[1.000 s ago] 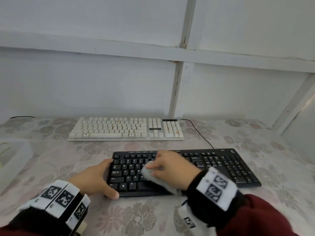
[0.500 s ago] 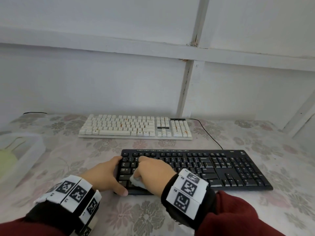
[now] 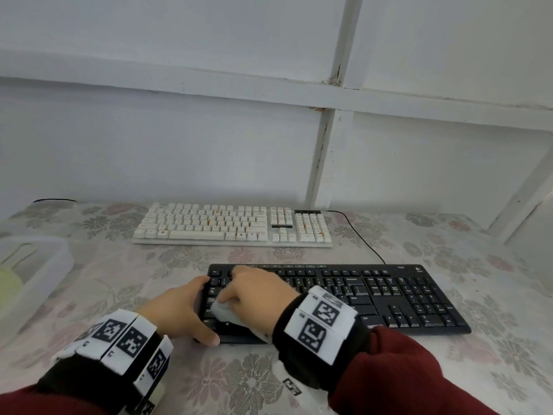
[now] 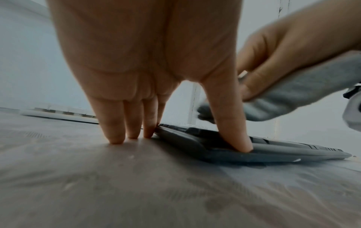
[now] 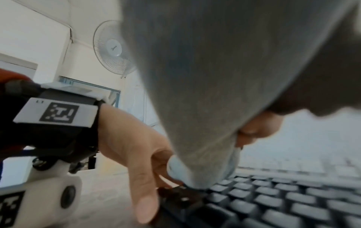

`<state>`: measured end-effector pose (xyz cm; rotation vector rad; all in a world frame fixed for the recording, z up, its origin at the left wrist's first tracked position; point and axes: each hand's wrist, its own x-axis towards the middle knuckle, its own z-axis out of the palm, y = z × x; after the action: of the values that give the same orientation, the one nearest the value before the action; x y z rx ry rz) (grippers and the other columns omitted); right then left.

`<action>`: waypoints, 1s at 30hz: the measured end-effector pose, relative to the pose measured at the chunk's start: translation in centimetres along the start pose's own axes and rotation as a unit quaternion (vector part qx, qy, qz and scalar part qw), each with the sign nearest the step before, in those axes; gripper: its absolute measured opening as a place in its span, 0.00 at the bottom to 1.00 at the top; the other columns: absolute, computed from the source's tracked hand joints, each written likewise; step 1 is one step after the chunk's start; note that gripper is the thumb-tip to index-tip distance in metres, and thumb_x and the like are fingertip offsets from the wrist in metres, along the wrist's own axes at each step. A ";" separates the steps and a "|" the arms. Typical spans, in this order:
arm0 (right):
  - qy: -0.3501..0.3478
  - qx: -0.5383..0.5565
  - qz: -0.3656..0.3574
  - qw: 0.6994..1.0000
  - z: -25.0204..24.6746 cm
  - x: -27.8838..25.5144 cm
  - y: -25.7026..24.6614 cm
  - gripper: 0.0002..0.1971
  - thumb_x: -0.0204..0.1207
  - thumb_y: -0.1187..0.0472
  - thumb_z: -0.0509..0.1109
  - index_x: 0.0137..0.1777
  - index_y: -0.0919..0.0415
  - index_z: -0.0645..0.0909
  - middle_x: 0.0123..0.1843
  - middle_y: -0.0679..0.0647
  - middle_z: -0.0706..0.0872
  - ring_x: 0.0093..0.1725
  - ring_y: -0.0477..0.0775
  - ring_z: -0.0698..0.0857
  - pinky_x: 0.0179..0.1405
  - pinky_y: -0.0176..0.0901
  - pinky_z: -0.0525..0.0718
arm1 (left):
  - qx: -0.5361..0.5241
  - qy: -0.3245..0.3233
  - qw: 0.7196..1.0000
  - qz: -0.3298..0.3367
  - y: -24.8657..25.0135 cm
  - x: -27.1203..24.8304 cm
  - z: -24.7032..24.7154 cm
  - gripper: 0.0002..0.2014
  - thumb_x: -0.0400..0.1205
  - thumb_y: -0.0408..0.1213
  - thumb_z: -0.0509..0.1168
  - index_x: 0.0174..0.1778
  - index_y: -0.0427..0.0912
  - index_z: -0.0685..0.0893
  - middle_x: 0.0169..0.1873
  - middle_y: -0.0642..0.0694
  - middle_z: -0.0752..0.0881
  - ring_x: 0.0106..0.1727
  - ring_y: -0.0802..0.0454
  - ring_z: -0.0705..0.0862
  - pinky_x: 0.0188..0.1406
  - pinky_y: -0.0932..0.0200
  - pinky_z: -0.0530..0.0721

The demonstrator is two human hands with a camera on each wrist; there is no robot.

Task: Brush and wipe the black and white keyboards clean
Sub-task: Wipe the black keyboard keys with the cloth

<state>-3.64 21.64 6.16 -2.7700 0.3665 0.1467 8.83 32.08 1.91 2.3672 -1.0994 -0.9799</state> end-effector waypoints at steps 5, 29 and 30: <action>-0.062 -0.056 -0.002 0.996 1.9 1.8 -1.3 0.15 0.82 0.60 0.60 0.61 0.66 0.83 0.58 0.61 0.73 0.42 0.59 0.73 0.42 0.46 0.71 | 0.019 0.001 1.000 0.005 0.4 0.0 0.0 0.54 0.62 0.42 0.82 0.79 0.53 0.56 0.67 0.54 0.77 0.64 0.54 0.76 0.64 0.59 0.75; 0.041 -0.069 0.120 0.990 1.4 -4.9 8.2 0.19 0.77 0.57 0.58 0.25 0.57 0.59 0.32 0.48 0.59 0.28 0.54 0.64 0.26 0.30 0.55 | -0.034 -0.010 0.999 0.015 -0.5 0.3 0.1 0.54 0.61 0.41 0.82 0.79 0.54 0.56 0.60 0.61 0.73 0.65 0.57 0.73 0.63 0.62 0.70; 0.039 -0.072 0.130 0.988 1.0 -5.6 8.8 0.19 0.77 0.55 0.58 0.25 0.57 0.60 0.33 0.47 0.60 0.27 0.53 0.64 0.28 0.30 0.56 | -0.032 -0.010 0.999 0.015 -0.5 0.3 0.1 0.54 0.62 0.41 0.82 0.79 0.54 0.56 0.60 0.61 0.73 0.65 0.57 0.73 0.64 0.62 0.70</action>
<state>-11.42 15.26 3.19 -2.8626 0.7678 0.1312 9.13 32.17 1.44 2.2880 -1.0917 -1.0158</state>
